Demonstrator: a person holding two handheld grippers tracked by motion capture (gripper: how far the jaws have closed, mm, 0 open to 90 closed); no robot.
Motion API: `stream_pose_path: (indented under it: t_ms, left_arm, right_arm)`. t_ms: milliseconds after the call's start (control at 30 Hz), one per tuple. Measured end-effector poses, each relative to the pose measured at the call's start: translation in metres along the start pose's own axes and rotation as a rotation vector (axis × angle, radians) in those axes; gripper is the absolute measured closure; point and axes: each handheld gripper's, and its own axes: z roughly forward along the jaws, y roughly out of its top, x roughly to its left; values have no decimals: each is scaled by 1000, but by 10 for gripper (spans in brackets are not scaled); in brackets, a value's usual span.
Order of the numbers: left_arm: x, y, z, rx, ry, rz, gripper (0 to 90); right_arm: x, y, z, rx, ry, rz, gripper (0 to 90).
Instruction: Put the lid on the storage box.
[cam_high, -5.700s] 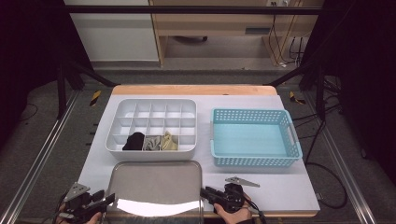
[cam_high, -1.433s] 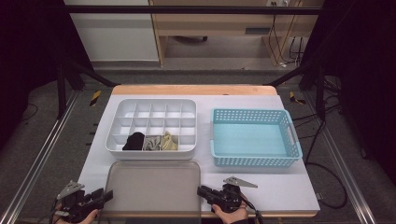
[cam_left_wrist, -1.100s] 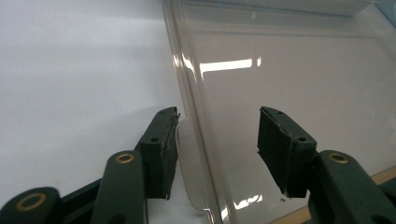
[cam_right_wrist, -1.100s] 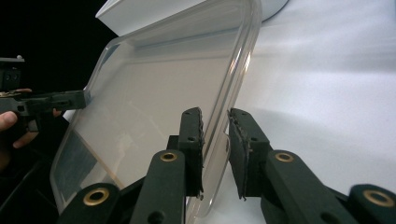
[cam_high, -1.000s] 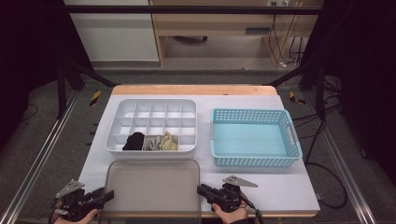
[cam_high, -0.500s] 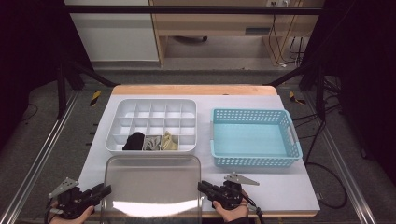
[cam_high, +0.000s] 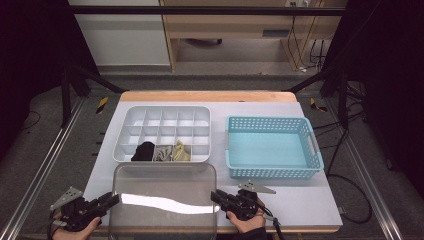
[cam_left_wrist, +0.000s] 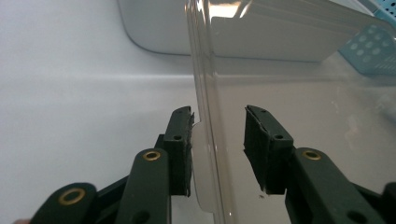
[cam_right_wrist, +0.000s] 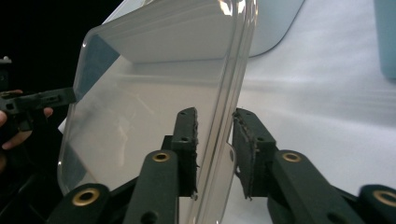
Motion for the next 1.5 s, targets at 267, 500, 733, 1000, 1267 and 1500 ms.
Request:
stream_pose_path:
  t_ms: [267, 500, 733, 1000, 1267, 1500]
  left_arm:
    - [0, 2, 3, 27, -10, -3, 629]
    - [5, 9, 3, 21, -55, 24, 644]
    - [7, 15, 14, 33, -94, 46, 575]
    - [6, 21, 19, 46, -85, 49, 566]
    - [1, 27, 7, 38, -36, 51, 677]
    - [-10, 28, -8, -13, -11, 71, 721]
  right_arm:
    - [-5, 3, 0, 13, 55, 32, 704]
    - [-2, 10, -5, 19, 63, 12, 723]
    - [-3, 16, -7, 42, 76, 4, 740]
    - [-6, 15, -6, 60, 71, 3, 736]
    - [-1, 16, -7, 68, 34, -18, 727]
    - [9, 21, -12, 43, 20, -63, 731]
